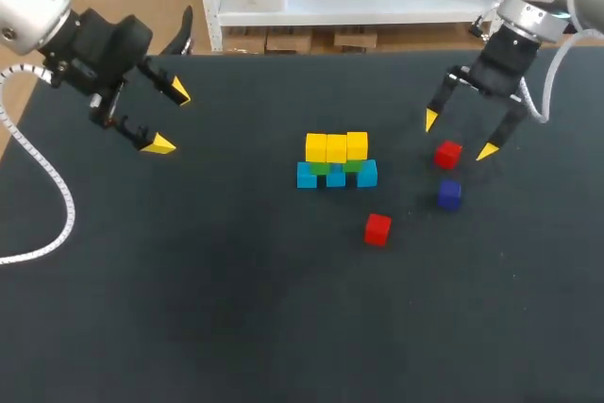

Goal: Place the blue cubes, place green cubes on the blue cubes, place the yellow cubes on the green cubes, then place the red cubes on the yellow cubes, and place purple cube on the red cubes.

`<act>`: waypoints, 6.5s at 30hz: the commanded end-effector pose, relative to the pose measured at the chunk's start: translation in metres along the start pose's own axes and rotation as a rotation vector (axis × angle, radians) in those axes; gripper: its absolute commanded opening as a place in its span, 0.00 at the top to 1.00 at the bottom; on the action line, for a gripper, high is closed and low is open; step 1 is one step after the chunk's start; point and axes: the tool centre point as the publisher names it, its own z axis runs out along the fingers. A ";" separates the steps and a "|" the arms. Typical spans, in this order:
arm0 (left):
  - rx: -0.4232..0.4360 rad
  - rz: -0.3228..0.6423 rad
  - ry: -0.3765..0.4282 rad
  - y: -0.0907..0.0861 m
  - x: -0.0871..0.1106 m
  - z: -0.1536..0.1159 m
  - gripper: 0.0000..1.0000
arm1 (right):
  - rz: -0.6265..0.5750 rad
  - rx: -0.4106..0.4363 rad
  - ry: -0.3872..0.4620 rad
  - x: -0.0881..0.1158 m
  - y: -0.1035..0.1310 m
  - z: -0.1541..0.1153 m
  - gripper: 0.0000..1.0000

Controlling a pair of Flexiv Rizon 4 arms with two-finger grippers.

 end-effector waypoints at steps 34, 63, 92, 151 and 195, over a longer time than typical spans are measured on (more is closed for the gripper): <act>0.003 0.002 -0.001 0.002 0.001 0.000 0.00 | 0.319 0.147 0.021 -0.024 0.007 -0.017 1.00; 0.003 0.002 -0.001 0.002 0.001 0.000 0.00 | 1.069 0.788 0.121 -0.130 -0.054 -0.057 1.00; 0.003 0.002 -0.001 0.002 0.001 0.000 0.00 | 0.991 0.588 0.145 -0.182 -0.112 -0.011 1.00; 0.003 0.002 -0.001 0.002 0.001 0.000 0.00 | 0.991 0.404 0.252 -0.151 -0.128 0.017 1.00; 0.003 0.002 -0.001 0.002 0.001 0.000 0.00 | 1.001 0.390 0.253 -0.147 -0.126 0.020 0.69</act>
